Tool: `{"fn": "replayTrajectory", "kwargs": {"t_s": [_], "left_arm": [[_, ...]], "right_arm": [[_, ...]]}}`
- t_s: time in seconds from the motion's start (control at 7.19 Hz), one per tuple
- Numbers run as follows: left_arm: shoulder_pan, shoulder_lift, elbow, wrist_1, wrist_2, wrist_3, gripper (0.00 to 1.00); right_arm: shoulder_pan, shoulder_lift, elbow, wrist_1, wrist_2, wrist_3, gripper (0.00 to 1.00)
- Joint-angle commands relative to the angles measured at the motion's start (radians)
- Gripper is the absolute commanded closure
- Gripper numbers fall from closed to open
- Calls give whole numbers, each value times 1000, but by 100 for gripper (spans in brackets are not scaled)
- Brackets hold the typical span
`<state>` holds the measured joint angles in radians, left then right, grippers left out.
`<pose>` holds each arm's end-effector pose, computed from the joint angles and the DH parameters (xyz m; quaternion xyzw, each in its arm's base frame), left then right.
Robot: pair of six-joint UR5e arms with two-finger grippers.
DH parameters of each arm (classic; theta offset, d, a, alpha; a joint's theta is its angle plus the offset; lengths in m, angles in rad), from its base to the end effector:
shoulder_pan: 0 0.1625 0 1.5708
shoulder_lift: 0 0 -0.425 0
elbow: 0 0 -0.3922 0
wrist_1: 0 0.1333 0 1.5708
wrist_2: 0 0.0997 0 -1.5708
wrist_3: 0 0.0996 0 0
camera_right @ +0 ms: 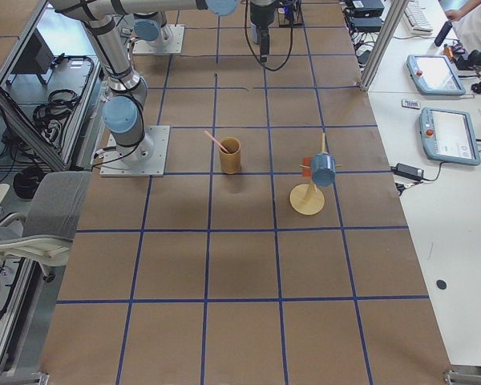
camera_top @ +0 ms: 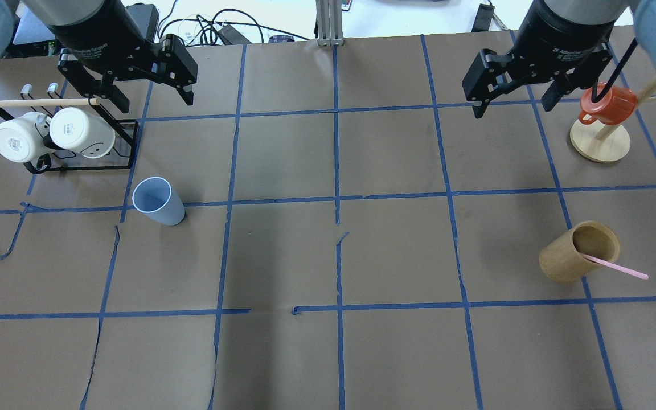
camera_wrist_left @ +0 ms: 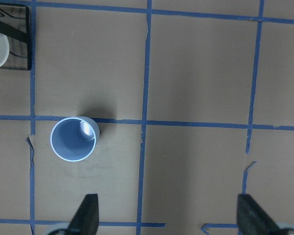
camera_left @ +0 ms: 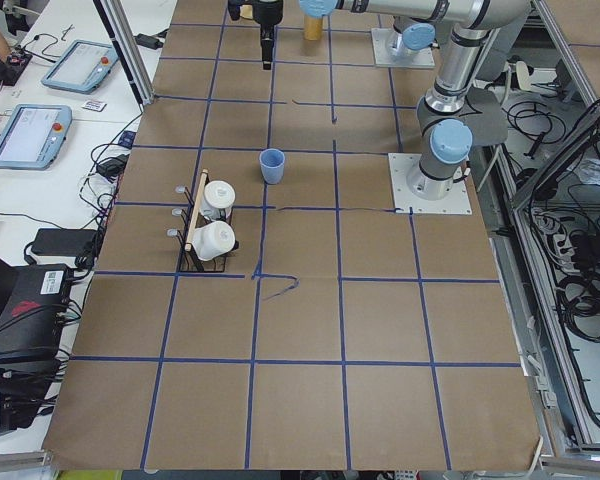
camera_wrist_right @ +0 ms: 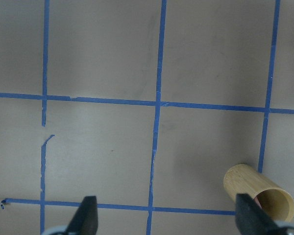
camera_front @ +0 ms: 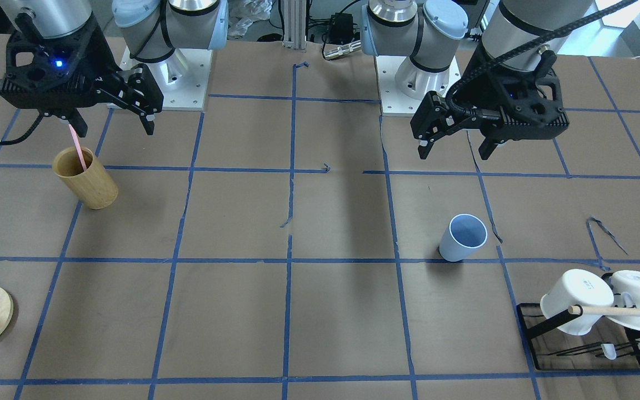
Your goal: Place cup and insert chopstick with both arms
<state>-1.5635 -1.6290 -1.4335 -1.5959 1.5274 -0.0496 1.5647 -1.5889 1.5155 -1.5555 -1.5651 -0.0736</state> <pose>-0.1338 -0.5216 0.5238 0.0278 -0.9990 0.0265 0.0223 0.1309 -0.4896 0.5226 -0.0338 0.9990 -0.0291 0.0017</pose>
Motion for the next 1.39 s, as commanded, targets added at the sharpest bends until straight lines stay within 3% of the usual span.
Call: {"fn": "replayTrajectory", "kwargs": {"t_s": [0.0, 0.56, 0.83, 1.25], "left_arm": [[0, 3, -5, -1, 2, 1, 0], [0, 9, -7, 1, 8, 1, 0], [2, 9, -7, 5, 85, 1, 0], [3, 5, -71, 7, 83, 1, 0]], "right_arm": [[-2, 1, 0, -2, 0, 9, 0], [-55, 0, 18, 8, -3, -7, 0], [-173, -35, 101, 18, -9, -124, 0], [-233, -123, 244, 5, -102, -155, 0]]}}
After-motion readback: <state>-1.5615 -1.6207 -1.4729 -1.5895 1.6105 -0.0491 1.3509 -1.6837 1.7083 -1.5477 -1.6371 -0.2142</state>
